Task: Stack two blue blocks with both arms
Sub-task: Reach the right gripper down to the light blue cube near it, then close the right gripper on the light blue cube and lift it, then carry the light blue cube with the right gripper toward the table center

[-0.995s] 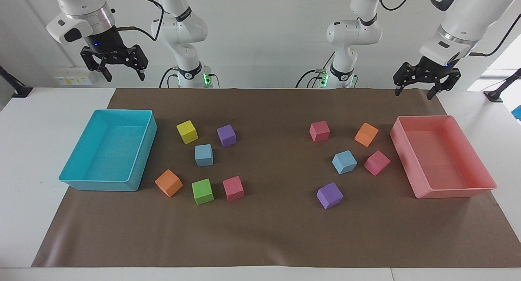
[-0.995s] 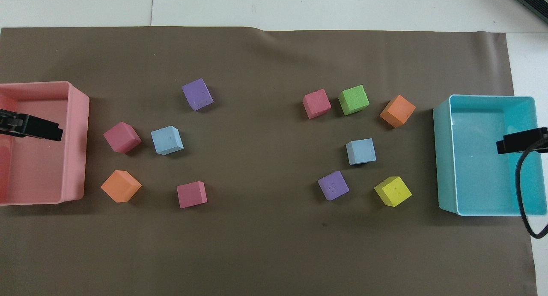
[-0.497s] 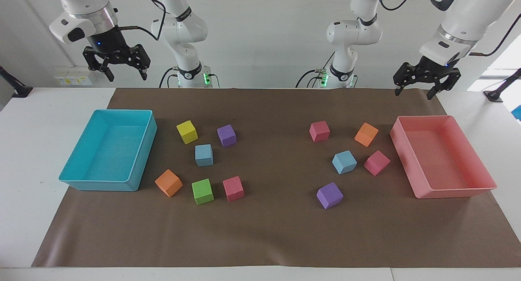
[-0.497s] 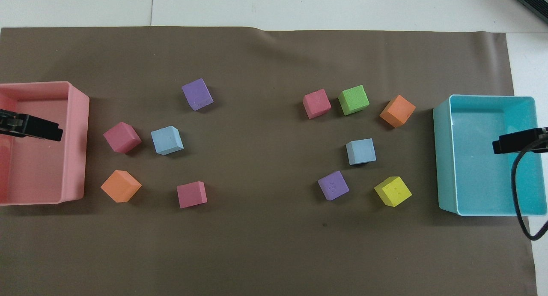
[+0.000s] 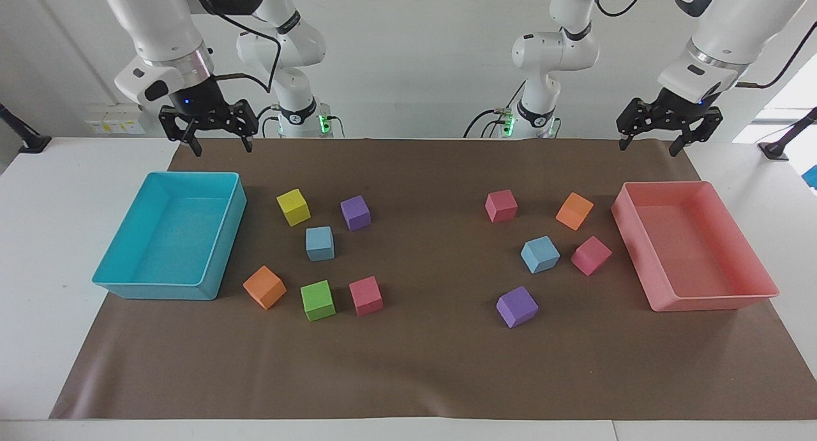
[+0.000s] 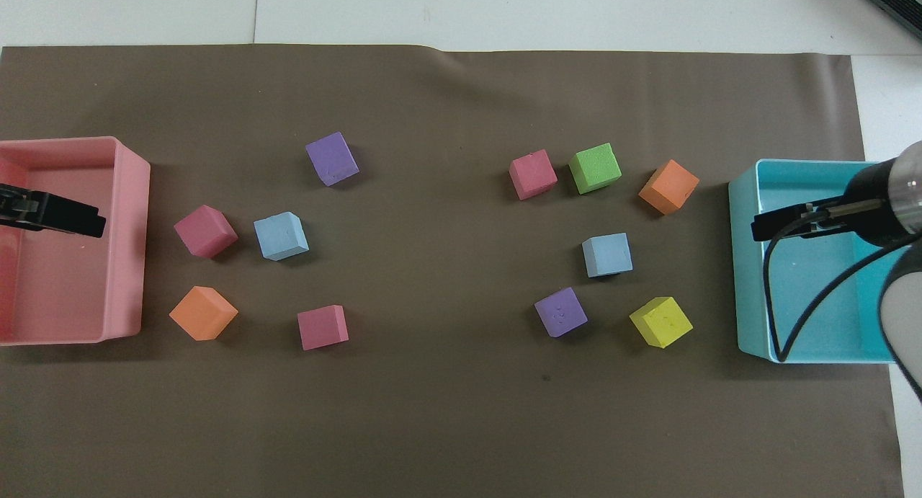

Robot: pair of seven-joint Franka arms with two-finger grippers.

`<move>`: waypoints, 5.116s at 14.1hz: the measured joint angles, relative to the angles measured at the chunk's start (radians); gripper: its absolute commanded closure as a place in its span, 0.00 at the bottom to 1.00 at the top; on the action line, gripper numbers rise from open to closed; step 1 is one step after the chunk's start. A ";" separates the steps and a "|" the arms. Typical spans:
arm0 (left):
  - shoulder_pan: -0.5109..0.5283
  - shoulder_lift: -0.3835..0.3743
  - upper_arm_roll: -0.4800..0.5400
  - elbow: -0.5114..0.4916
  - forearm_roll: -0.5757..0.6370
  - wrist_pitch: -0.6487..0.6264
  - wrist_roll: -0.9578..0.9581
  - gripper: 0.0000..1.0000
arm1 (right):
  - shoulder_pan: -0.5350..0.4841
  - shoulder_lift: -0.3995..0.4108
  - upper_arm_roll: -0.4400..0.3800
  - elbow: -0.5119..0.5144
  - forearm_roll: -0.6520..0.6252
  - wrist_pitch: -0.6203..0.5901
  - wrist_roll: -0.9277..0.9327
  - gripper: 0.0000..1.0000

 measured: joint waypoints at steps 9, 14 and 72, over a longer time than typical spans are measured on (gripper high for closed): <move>0.000 0.000 0.000 0.000 0.000 0.000 0.000 0.00 | 0.135 0.194 0.003 -0.174 0.013 0.345 0.152 0.00; 0.000 0.000 0.000 0.000 0.000 0.000 0.000 0.00 | 0.162 0.235 0.003 -0.298 0.033 0.526 0.181 0.00; 0.000 0.000 0.000 0.000 0.000 0.000 0.000 0.00 | 0.531 0.569 0.009 0.060 0.096 0.537 0.598 1.00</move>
